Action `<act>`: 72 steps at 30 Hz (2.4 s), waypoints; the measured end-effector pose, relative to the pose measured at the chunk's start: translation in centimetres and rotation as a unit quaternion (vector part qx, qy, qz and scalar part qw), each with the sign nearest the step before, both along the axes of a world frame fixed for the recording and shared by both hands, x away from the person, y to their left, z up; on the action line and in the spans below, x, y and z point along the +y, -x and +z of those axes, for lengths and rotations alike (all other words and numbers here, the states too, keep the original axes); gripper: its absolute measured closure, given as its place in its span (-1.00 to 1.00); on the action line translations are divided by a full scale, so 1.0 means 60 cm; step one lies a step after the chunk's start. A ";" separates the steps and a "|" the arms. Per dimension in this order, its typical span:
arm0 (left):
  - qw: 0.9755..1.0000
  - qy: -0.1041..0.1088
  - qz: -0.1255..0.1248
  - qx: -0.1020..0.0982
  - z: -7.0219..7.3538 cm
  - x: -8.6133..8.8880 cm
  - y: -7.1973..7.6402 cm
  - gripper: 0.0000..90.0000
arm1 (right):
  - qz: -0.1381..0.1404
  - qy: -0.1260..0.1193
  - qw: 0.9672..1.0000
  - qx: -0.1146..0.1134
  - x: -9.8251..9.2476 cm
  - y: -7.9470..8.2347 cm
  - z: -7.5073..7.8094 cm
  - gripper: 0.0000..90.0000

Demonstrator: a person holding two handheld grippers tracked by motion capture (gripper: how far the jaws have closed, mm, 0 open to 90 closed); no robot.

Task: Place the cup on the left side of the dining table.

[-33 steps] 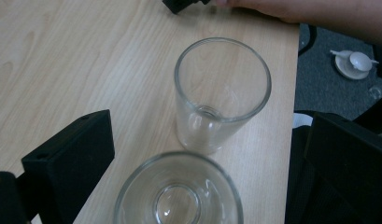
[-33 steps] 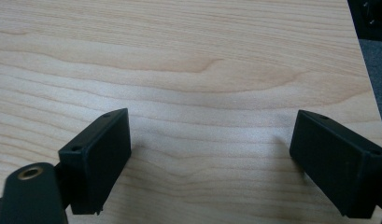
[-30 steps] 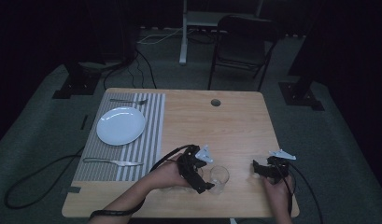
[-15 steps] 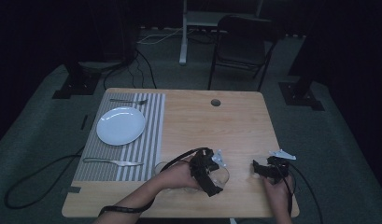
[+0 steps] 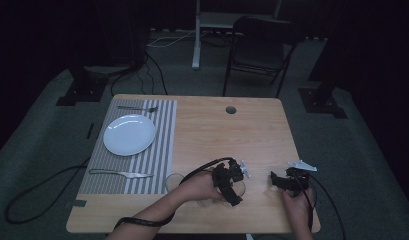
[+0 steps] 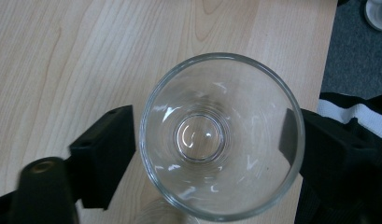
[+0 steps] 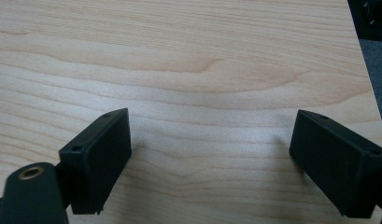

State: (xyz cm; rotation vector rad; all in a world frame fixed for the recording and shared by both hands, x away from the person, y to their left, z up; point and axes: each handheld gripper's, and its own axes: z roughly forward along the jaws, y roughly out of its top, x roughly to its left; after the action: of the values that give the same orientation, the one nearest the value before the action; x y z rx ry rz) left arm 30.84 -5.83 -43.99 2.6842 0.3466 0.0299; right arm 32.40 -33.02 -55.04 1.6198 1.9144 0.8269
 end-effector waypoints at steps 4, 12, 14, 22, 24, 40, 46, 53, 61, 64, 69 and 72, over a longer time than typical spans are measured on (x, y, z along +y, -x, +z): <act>1.000 -0.006 -0.001 0.000 -0.003 -0.004 0.000 -0.51 | 0.000 0.000 1.000 0.000 0.000 0.000 0.000 -0.73; 1.000 -0.016 -0.005 -0.008 0.001 -0.009 0.005 -0.36 | 0.000 0.000 1.000 0.000 0.000 0.000 0.000 -0.72; 1.000 -0.016 -0.004 -0.010 0.001 -0.010 0.005 -0.36 | 0.000 0.000 1.000 0.000 0.000 0.000 0.000 -0.72; 1.000 -0.001 -0.004 -0.013 0.013 -0.006 -0.001 -0.36 | 0.000 0.000 1.000 0.000 0.000 0.000 0.000 -0.72; 1.000 -0.002 -0.004 -0.013 0.017 -0.005 -0.004 -0.36 | 0.000 0.000 1.000 0.000 0.000 0.000 0.000 -0.72; 1.000 0.005 0.005 -0.027 0.034 -0.003 -0.014 -0.35 | 0.000 0.000 1.000 0.000 0.000 0.000 0.000 -0.72; 0.999 0.005 0.016 -0.032 0.039 -0.001 -0.026 -0.35 | 0.000 0.000 1.000 0.000 0.000 0.000 0.000 -0.72; 0.999 -0.001 0.032 -0.037 0.047 0.009 -0.048 -0.35 | 0.000 0.000 1.000 0.000 0.000 0.000 0.000 -0.72; 0.997 -0.006 0.064 -0.042 0.053 0.032 -0.074 -0.35 | -0.001 0.000 1.000 0.000 0.000 0.000 0.000 -0.72; 0.996 -0.006 0.074 -0.045 0.055 0.043 -0.082 -0.35 | -0.001 -0.001 1.000 0.000 0.000 0.000 0.000 -0.72; 0.995 -0.008 0.092 -0.047 0.053 0.062 -0.091 -0.35 | -0.001 0.000 1.000 0.000 0.000 0.000 0.000 -0.72; 0.994 -0.006 0.101 -0.042 0.054 0.076 -0.094 -0.35 | 0.000 0.000 1.000 0.000 0.000 0.000 0.000 -0.72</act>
State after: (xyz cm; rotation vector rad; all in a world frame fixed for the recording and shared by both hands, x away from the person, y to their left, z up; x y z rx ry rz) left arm 36.50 -1.26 -40.76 2.6386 0.5907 0.2056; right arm 32.42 -33.02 -55.03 1.6204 1.9133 0.8272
